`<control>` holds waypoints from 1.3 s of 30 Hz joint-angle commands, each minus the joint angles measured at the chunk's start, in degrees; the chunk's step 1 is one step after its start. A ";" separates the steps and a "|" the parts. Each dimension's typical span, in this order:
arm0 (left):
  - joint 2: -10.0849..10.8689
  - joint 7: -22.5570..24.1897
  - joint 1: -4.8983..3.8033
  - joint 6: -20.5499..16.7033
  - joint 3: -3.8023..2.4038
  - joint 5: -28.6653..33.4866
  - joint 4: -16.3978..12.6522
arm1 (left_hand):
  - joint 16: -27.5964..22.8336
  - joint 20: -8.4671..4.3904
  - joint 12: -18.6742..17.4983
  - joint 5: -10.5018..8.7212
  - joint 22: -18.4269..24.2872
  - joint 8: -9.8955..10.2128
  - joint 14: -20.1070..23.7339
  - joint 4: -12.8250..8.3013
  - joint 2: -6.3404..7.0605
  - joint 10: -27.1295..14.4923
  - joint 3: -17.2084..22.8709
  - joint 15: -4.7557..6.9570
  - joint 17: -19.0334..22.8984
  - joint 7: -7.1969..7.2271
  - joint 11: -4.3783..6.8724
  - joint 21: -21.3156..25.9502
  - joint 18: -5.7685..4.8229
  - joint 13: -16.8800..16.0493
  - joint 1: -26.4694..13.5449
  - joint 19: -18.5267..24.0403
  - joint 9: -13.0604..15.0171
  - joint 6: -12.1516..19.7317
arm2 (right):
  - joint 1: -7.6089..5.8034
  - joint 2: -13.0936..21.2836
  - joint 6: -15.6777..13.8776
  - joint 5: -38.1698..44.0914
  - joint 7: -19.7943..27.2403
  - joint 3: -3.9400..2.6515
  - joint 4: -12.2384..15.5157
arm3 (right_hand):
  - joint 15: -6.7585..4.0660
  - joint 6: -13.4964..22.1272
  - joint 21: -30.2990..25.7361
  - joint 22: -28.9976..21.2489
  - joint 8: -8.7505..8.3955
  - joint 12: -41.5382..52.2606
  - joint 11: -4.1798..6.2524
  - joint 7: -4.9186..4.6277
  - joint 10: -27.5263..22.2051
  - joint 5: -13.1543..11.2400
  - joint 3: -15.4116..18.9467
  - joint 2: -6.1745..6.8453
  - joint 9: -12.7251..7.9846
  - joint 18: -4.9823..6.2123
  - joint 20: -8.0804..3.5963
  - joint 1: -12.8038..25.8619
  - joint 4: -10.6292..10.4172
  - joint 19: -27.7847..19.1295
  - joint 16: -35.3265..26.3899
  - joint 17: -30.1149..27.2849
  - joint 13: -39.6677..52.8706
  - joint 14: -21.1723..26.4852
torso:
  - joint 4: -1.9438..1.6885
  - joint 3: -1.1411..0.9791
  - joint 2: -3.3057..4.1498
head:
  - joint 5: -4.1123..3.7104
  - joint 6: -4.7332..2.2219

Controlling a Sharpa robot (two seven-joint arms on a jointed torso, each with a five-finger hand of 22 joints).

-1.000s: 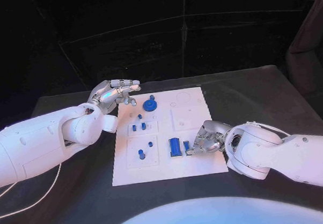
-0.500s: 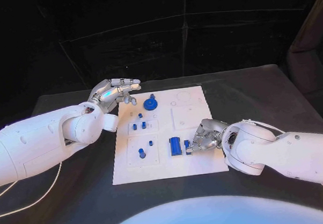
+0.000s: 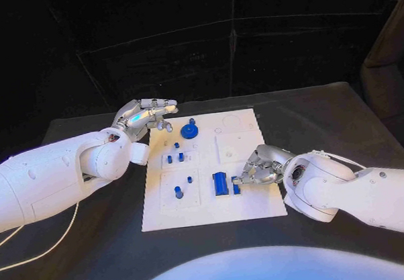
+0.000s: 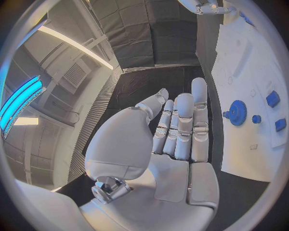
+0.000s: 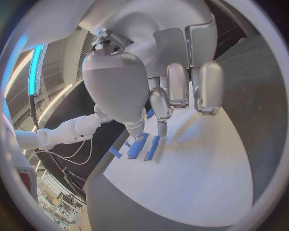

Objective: Assemble the parts on the task board

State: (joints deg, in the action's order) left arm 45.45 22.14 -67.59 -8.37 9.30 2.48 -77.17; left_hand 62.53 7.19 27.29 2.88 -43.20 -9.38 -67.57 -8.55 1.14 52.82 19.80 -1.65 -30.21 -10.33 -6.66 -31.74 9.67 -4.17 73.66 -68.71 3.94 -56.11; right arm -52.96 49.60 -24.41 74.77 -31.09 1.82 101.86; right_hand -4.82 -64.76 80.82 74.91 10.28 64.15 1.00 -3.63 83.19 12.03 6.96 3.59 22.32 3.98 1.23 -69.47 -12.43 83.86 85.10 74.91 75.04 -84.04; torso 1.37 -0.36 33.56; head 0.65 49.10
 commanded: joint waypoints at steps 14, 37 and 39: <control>-2.03 2.96 0.00 1.35 -0.01 6.01 3.56 | -17.36 0.74 -4.15 0.33 6.49 -0.92 7.97 0.66 0.33 5.84 -0.77 -0.39 10.52 1.11 0.72 9.73 0.43 0.76 -2.39 10.38 -0.11 -1.10 | -6.34 -0.22 -5.71 -44.18 47.72 -0.18 -11.51 | 3.40 6.79 -36.20 -40.55 -5.88 -43.74 -3.93 -4.10 -19.59 -1.57 -3.06 -5.08 -5.40 6.30 3.12 -12.91 5.65 -19.55 -43.03 -33.04 -27.58 11.90 | 0.65 0.30 -2.16 | -0.91 -5.04; -10.85 3.81 2.12 -4.48 -0.19 8.88 15.16 | -53.82 4.01 -27.29 -2.88 34.27 9.38 34.60 4.27 -1.14 -15.59 -9.42 -4.62 30.21 4.14 -0.10 31.74 -2.87 4.17 -26.62 53.02 -3.94 19.19 | -8.31 -14.34 2.02 -58.18 57.02 -1.96 -39.71 | 9.44 27.16 -74.67 -69.15 -10.28 -64.15 -6.78 -3.77 -42.47 -7.14 -6.96 -3.59 -17.90 3.52 7.61 14.41 12.43 -44.71 -85.10 -68.13 -69.76 42.52 | 1.16 0.47 -5.06 | -0.43 -10.96; -10.59 3.91 2.25 -5.29 -0.43 8.59 14.43 | -54.53 3.05 -27.29 -2.88 34.98 9.38 37.07 8.55 -1.14 -18.40 -10.23 -4.15 30.21 4.59 0.43 31.74 -2.87 4.17 -30.22 54.11 -3.94 21.98 | -8.27 -14.06 1.38 -58.67 57.13 -1.96 -38.89 | 9.09 30.00 -75.15 -69.61 -10.28 -64.15 -6.37 -3.23 -45.48 -7.55 -6.96 -3.59 -18.25 3.11 6.95 18.60 12.43 -47.66 -85.10 -68.68 -70.20 45.65 | 0.88 0.46 -4.76 | -0.46 -11.36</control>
State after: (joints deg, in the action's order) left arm 34.81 25.85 -65.33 -12.96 8.91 11.51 -62.39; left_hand 10.79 13.95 3.30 1.34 -11.10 -2.20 -41.16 -5.12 1.19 46.47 12.89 -7.85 -2.35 -7.77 -8.40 -1.33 9.17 -1.82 58.64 -19.62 1.88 -46.09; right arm -61.20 35.55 -22.06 16.50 25.91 -0.12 62.51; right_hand 5.76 -46.84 7.63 7.13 1.80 1.80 -7.24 -9.27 50.82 6.00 1.22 -0.30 5.47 9.28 11.02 -68.55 -1.94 48.77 1.79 8.39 6.51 -51.72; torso 2.53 0.12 28.42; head 0.28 38.02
